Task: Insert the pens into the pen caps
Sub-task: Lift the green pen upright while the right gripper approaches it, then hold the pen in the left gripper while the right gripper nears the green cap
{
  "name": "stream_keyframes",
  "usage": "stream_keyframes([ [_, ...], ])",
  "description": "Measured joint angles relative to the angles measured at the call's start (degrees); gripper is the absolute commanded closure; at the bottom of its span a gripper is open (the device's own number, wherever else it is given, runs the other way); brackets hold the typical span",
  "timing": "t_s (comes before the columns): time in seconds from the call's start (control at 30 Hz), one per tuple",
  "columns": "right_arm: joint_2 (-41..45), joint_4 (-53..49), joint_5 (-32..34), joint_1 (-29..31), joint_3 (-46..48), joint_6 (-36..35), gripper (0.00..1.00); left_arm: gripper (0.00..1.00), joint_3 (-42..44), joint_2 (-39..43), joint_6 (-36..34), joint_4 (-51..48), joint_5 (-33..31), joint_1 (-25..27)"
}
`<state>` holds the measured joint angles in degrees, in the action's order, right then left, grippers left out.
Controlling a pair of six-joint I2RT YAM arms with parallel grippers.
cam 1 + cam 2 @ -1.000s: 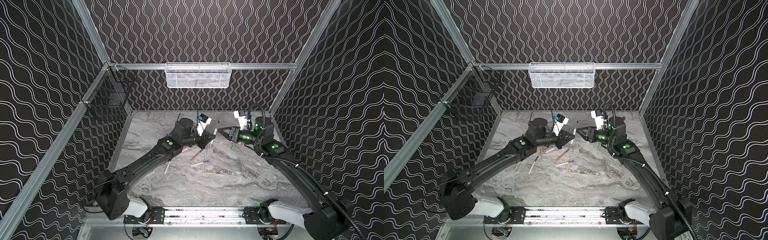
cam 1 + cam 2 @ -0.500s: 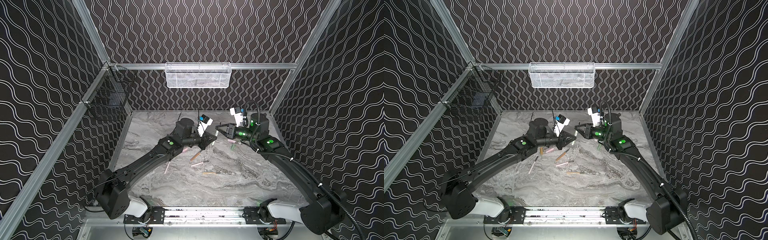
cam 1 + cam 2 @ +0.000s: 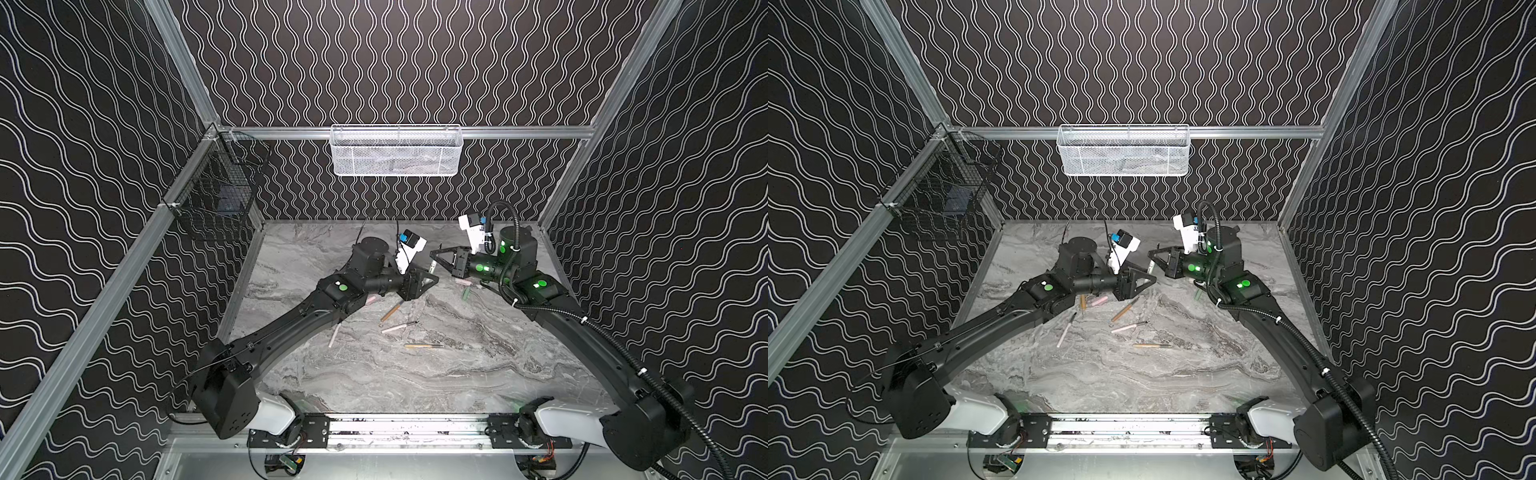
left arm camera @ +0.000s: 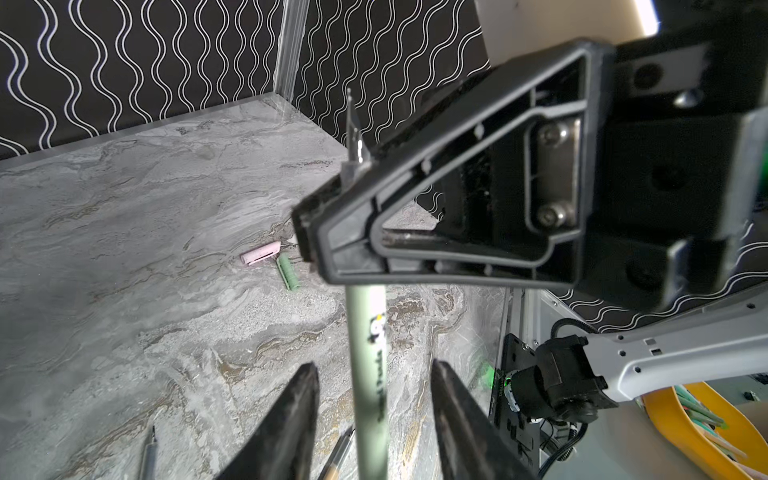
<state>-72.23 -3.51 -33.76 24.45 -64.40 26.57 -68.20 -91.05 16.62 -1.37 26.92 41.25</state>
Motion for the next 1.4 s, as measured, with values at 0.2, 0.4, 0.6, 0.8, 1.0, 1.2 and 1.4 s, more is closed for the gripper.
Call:
stream_keyframes([
  [0.2, 0.46, 0.04, -0.22, 0.20, 0.17, 0.81, 0.99, 0.81, 0.07, -0.28, 0.17, 0.79, 0.66, -0.02],
  [0.4, 0.85, 0.90, -0.46, 0.20, 0.81, 2.34, 0.99, 0.80, 0.09, -0.61, 1.01, 1.29, 1.03, 0.00],
  [0.6, 1.44, 1.73, -0.52, 0.17, 1.40, 2.75, 0.95, 1.00, 0.31, -0.61, 1.68, 1.73, 1.79, 0.00],
  [0.8, 2.05, 2.12, -0.85, 0.22, 1.68, 3.96, 0.58, 1.00, 1.07, 0.42, 2.03, 1.95, 1.75, 0.00],
  [1.0, 5.31, 1.77, -0.31, 0.22, 1.36, 4.46, 0.53, 1.00, 2.25, 2.49, 2.01, 2.03, -2.95, 0.00],
  [1.2, 10.21, -3.76, 6.19, 0.22, 2.23, 5.68, 0.65, 1.00, 5.99, 6.99, 1.14, 3.50, -11.74, 0.00],
  [1.4, 12.15, -12.92, 19.56, -0.20, 5.25, 5.49, 0.64, 1.00, 12.41, 11.13, 0.33, 11.37, -17.38, 0.00],
])
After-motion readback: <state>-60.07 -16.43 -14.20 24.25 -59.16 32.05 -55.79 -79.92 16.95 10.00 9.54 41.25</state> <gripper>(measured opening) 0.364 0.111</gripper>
